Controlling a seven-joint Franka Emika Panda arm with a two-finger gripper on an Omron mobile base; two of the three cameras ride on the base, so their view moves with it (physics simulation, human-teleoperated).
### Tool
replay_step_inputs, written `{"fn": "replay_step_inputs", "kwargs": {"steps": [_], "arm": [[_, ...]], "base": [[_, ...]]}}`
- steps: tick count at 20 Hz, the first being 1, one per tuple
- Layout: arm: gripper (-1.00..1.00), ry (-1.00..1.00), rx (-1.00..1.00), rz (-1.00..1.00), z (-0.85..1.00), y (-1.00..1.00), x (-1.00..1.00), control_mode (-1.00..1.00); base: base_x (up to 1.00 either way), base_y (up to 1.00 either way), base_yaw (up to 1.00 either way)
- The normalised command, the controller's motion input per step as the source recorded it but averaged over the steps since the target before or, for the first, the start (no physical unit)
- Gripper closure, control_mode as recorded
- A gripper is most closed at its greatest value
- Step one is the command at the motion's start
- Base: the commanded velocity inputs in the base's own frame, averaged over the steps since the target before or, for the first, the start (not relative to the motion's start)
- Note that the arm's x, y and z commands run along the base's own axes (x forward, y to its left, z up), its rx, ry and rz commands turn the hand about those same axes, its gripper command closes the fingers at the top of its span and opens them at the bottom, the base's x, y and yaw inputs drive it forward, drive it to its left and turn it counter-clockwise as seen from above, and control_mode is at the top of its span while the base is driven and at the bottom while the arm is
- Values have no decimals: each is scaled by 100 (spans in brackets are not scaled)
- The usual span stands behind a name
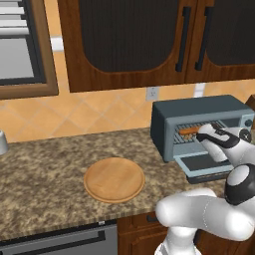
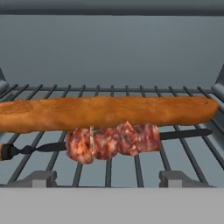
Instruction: Pick up the kebab skewer and baguette bread, and place them inside the toaster oven. Close the toaster oven door and start by setting the timer.
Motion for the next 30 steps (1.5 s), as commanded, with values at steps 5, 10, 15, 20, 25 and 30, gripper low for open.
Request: {"fn": "replay_step_inputs", "kwargs": {"steps": [5,10,15,20,25,30], "arm": [[-100,-2,0,0,4,0,-23,-100],[-100,-8,0,0,21,0,-31,-100],[-100,-2,0,0,13,-1,-21,-100],[-100,0,0,0,33,-15,-69,-100],[-100,2,3,0,26,-37,-40,-100],[-100,3,4,6,3,-44,-54,-100]], "base": [[0,0,0],[0,0,0],[0,0,0],[0,0,0],[0,0,0],[0,0,0]]}}
